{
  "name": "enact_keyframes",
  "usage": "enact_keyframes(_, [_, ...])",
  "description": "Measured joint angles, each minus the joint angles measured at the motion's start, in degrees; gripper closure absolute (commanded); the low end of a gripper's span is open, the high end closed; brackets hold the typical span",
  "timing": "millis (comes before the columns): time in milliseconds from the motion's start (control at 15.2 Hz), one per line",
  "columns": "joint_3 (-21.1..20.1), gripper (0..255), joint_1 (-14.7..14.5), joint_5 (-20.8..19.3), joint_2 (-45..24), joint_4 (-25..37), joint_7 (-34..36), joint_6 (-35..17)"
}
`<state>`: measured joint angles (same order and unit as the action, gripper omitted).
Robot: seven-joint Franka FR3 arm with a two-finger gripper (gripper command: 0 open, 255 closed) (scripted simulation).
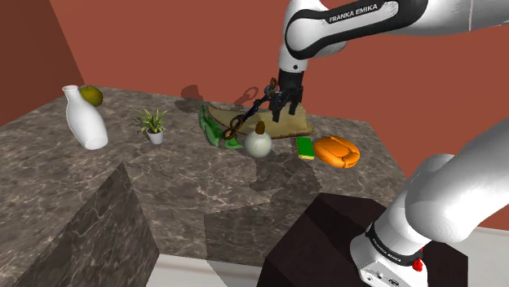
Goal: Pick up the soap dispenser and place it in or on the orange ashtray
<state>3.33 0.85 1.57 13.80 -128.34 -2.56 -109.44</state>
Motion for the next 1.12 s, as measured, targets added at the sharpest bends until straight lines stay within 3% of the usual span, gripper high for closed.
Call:
enact_keyframes(660, [0.8, 0, 0.5, 1.1, -20.8, 13.8, -2.0, -8.3])
enact_keyframes(1122, [0.7, 0, 0.5, 1.5, -24.2, 12.3, -2.2, -13.3])
